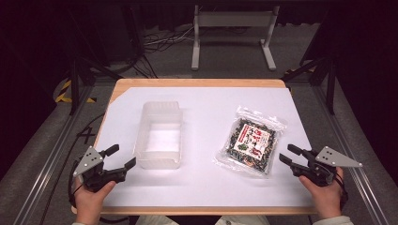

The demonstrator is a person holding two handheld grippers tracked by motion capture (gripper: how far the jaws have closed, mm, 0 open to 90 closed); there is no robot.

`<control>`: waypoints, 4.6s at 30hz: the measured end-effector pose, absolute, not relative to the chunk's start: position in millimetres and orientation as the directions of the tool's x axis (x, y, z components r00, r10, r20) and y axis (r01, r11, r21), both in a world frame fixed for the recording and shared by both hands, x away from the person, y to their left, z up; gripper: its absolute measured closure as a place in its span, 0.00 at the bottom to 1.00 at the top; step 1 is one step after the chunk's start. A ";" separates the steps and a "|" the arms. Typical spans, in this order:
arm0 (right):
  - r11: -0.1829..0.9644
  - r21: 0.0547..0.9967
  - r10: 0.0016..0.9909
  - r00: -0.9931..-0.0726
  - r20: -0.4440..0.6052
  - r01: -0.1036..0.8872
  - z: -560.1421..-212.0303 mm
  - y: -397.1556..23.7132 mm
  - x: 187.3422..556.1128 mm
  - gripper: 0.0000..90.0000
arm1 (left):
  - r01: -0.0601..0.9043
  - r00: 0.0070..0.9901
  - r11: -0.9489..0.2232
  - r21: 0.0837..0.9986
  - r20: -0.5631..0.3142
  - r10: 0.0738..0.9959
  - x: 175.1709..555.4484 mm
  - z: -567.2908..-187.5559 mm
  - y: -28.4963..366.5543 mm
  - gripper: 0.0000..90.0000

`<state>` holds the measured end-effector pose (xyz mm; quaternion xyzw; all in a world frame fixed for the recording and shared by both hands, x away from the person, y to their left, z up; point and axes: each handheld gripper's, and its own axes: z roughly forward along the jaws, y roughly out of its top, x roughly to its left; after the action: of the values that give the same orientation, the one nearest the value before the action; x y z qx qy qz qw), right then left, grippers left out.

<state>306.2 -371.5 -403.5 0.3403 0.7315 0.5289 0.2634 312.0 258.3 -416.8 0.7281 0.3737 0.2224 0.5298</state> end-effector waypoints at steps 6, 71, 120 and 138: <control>0.225 0.945 0.773 -0.633 -0.025 0.237 -387.5 -367.6 321.7 0.53 | 0.316 0.618 -0.159 0.935 -0.075 0.783 313.3 -417.0 256.8 0.21; 0.122 0.821 0.869 -0.460 0.183 0.557 -431.9 -402.5 467.4 0.43 | 0.376 0.623 -0.184 0.908 -0.101 0.775 311.9 -427.3 252.0 0.21; 0.150 0.814 0.835 -0.512 0.199 0.561 -407.0 -393.8 451.8 1.00 | 0.373 0.609 -0.119 0.920 -0.146 0.779 309.6 -418.1 253.0 0.20; 0.137 0.927 0.790 -0.602 0.110 0.349 -330.8 -389.3 409.6 1.00 | 0.340 0.650 -0.146 0.929 -0.120 0.750 307.3 -413.7 250.7 0.25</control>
<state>409.6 -389.3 -330.8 0.3934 0.7240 0.5263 0.2098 307.3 250.7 -413.7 0.7324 0.3720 0.1909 0.5374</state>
